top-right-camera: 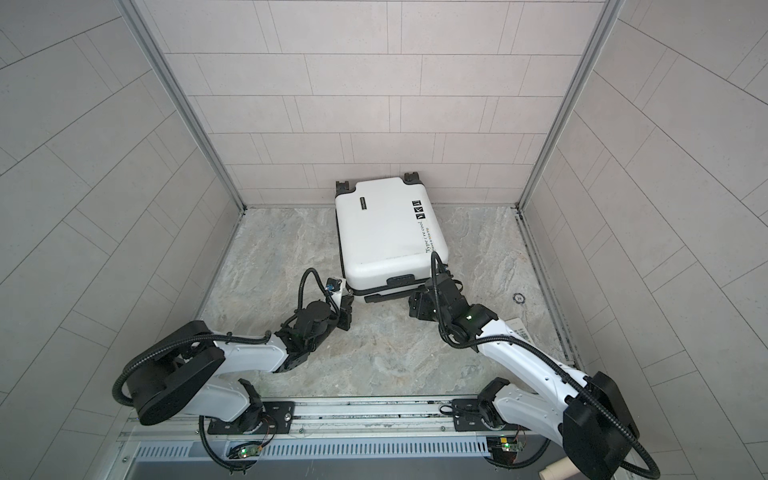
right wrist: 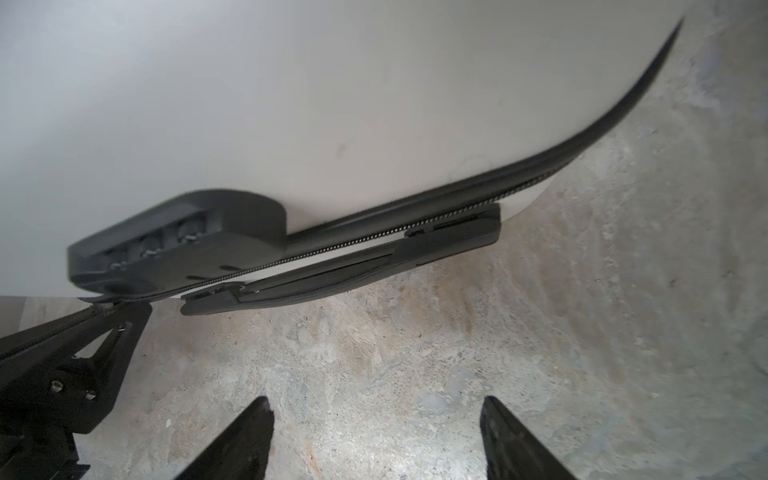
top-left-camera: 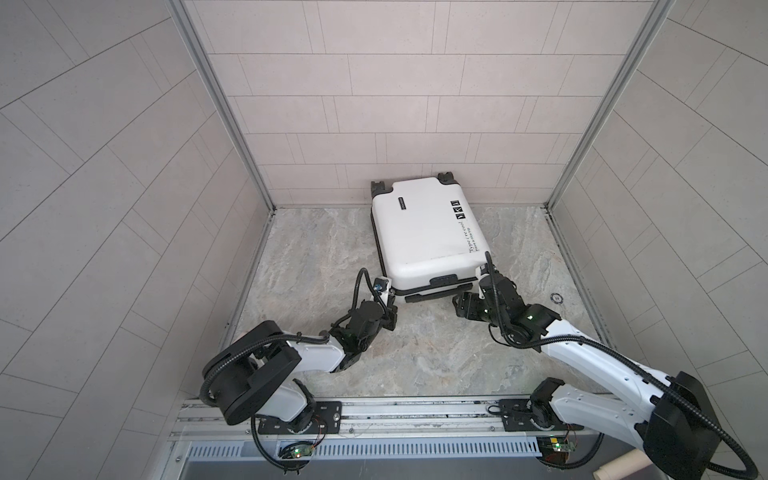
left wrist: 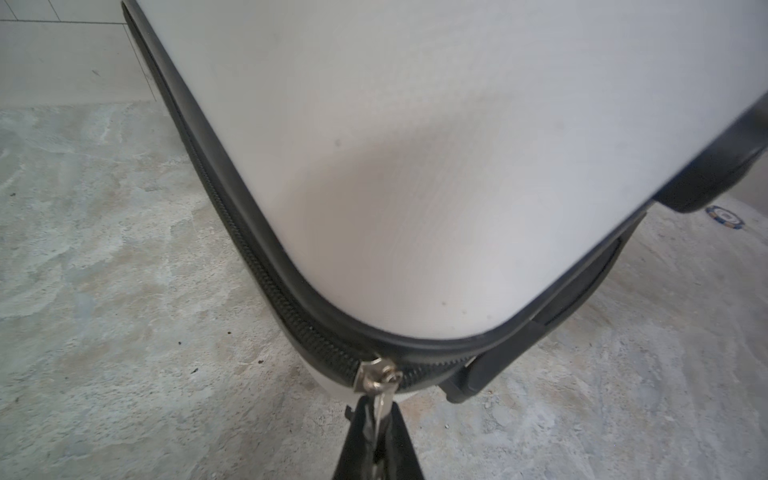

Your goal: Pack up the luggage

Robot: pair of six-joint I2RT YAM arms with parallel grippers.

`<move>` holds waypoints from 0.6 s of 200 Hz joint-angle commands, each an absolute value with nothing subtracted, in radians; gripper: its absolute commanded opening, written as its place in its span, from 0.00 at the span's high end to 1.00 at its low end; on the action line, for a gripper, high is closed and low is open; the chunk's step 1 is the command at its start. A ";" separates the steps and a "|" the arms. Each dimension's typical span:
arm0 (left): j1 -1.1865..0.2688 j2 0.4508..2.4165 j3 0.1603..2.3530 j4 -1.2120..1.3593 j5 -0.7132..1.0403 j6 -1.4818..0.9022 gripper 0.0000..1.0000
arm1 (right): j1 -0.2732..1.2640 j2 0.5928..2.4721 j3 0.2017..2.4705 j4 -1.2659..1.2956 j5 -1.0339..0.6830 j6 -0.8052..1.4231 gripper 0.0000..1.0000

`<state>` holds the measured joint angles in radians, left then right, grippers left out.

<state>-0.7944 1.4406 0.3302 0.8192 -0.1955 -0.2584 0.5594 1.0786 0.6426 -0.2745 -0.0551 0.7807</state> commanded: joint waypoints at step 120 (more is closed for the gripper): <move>-0.740 1.497 0.269 1.003 -0.011 -0.398 1.00 | 0.440 1.294 0.508 0.259 -0.231 1.133 0.43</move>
<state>-0.7418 1.4891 0.2798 0.9848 -0.0387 -0.3840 0.4564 1.2510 0.5091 0.1383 -0.2256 1.0782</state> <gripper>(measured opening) 0.048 0.580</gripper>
